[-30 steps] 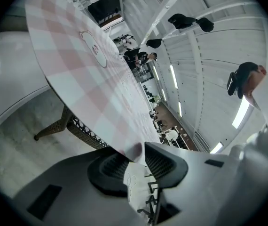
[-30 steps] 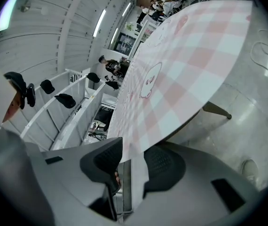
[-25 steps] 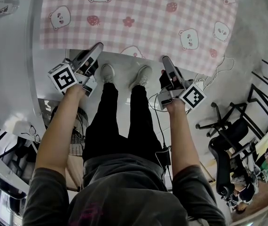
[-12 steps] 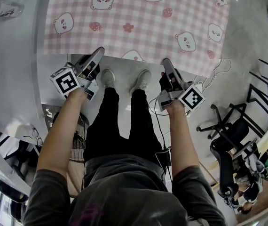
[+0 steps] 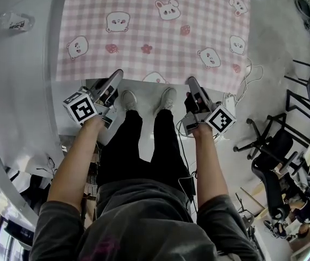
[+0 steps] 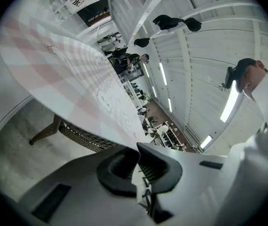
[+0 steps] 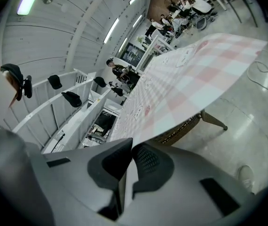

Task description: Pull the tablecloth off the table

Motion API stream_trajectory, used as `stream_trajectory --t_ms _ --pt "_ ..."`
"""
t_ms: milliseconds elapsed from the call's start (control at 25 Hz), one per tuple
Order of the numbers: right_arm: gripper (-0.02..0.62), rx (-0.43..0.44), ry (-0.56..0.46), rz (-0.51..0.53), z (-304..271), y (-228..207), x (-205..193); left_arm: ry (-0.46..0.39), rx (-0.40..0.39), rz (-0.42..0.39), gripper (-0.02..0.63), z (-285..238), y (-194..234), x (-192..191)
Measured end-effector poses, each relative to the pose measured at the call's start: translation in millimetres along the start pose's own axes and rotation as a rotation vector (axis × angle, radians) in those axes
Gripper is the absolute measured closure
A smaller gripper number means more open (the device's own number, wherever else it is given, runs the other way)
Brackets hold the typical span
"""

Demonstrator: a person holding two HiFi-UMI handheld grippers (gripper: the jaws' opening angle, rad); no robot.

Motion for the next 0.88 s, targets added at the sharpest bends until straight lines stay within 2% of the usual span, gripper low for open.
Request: stream_trajectory --t_ms 120,280,480,560,720,880 --pt "0.589 -0.003 -0.022 -0.039 -3 30 28 0.040 0.026 -0.014 0.604 5 -26 41" --pt "0.589 -0.023 -0.020 -0.033 7 53 48 0.037 0.018 -0.002 0.604 3 -49 59" --pt "0.589 0.003 -0.063 -0.087 7 132 124 0.078 0.049 -0.044 0.604 12 -128 163" --pt "0.589 0.017 -0.077 -0.101 8 152 148 0.095 0.063 -0.057 0.604 11 -151 191" --pt "0.589 0.046 -0.097 -0.075 9 157 167 0.070 0.045 -0.082 0.604 3 -161 204" --pt "0.589 0.047 -0.097 -0.058 -5 144 160 0.037 0.032 -0.075 0.604 2 -137 198"
Point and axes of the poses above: the fingertips, and each gripper's own axes: z backward along the fingers, y to its left, x out of its top, the point moved 3 cm from there along z, backward along the fingers, and after that the axes turned 15 degrees about y, right-handed, at the moved point
